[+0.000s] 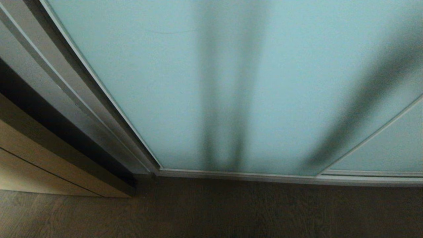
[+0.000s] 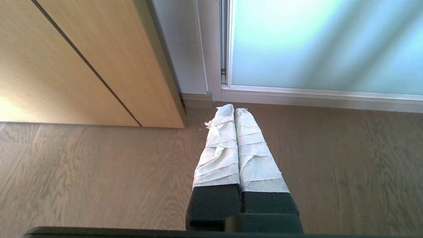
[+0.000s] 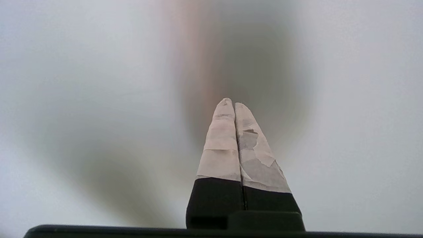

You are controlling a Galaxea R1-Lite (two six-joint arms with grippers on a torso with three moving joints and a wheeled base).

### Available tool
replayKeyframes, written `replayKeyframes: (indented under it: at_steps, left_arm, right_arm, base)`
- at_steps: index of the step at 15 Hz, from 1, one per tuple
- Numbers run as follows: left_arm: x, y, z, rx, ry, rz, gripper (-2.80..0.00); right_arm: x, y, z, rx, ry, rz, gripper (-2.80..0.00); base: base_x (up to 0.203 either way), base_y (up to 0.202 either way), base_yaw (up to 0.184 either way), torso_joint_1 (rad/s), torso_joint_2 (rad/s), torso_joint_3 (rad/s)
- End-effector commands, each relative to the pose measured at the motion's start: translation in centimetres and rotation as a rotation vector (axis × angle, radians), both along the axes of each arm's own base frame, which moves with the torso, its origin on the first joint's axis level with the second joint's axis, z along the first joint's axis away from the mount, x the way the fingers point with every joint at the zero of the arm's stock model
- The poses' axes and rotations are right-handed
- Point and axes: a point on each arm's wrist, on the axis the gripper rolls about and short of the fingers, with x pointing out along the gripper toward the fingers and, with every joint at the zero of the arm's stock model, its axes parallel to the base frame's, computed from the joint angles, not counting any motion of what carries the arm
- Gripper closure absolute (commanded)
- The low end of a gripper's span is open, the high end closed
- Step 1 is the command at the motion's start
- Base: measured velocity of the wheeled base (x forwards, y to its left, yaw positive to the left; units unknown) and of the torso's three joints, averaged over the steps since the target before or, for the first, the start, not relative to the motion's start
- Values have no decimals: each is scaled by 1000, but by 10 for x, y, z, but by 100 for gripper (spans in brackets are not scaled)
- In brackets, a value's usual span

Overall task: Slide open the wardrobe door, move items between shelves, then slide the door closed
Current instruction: Close the door

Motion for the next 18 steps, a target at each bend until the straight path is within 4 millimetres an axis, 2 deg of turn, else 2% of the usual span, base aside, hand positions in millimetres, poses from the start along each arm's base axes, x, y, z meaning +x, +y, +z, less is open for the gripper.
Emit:
replayKeyframes:
  at_steps: [1,2,5,8,10,11,15,18]
  left_arm:
    - [0,0,0,0,1,1,0]
    - [0,0,0,0,1,1,0]
    - [0,0,0,0,1,1,0]
    - [0,0,0,0,1,1,0]
    - [0,0,0,0,1,1,0]
    - [0,0,0,-1,1,1,0]
    - [0,0,0,0,1,1,0]
    - [0,0,0,0,1,1,0]
  right_arm:
    - [-49,78,7,-294,-131,-37,0]
    - [-61,98,-4,-347,-164,-30,0]
    - [-87,127,-77,-432,-121,-91,0]
    - [-114,139,-161,-434,2,-76,0]
    - [-128,142,-193,-416,66,-67,0]
    - [-128,141,-211,-390,176,-52,0]
    - [-125,138,-241,-193,427,19,0]
    - [-130,136,-257,-148,545,6,0]
  base:
    - [0,0,0,0,0,0]
    - [0,0,0,0,0,0]
    - [0,0,0,0,0,0]
    - [0,0,0,0,0,0]
    - [0,0,0,0,0,0]
    - [0,0,0,0,0,0]
    - [0,0,0,0,0,0]
    - [0,0,0,0,0,0]
